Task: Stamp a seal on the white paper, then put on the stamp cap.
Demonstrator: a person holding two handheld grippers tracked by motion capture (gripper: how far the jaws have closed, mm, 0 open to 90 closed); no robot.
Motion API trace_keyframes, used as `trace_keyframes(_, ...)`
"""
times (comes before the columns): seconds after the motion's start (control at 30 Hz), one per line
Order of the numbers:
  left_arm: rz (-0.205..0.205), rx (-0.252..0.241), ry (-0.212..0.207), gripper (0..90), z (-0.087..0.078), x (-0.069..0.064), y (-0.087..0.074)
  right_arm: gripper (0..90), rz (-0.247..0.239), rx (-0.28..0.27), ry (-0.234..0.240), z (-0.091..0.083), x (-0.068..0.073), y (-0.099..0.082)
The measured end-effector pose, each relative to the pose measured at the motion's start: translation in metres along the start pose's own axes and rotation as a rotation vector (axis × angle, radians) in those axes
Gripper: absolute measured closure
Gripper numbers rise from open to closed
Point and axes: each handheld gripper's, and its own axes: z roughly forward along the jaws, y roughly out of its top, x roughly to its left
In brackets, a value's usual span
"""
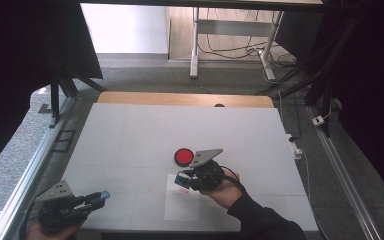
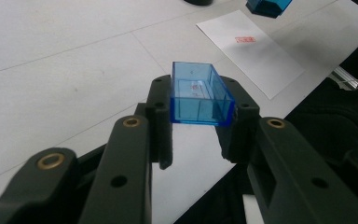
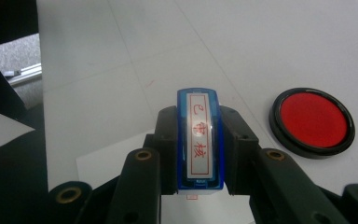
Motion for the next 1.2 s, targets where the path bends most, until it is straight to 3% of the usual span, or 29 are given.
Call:
trace_keyframes(0.17, 0.000, 0.000, -0.001, 68.4, 0.000, 0.000, 0.000, 71.5, 0.023, -0.046, 0.007, -0.008, -0.001, 0.004)
trace_keyframes(0.53, 0.002, 0.000, -0.003, 68.4, 0.000, 0.000, 0.000, 71.5, 0.013, -0.115, 0.003, -0.025, 0.001, 0.012)
trace_keyframes(1.2, 0.007, -0.007, -0.023, 68.3, -0.001, 0.000, 0.000, 71.5, -0.011, -0.156, 0.007, -0.042, 0.003, 0.020)
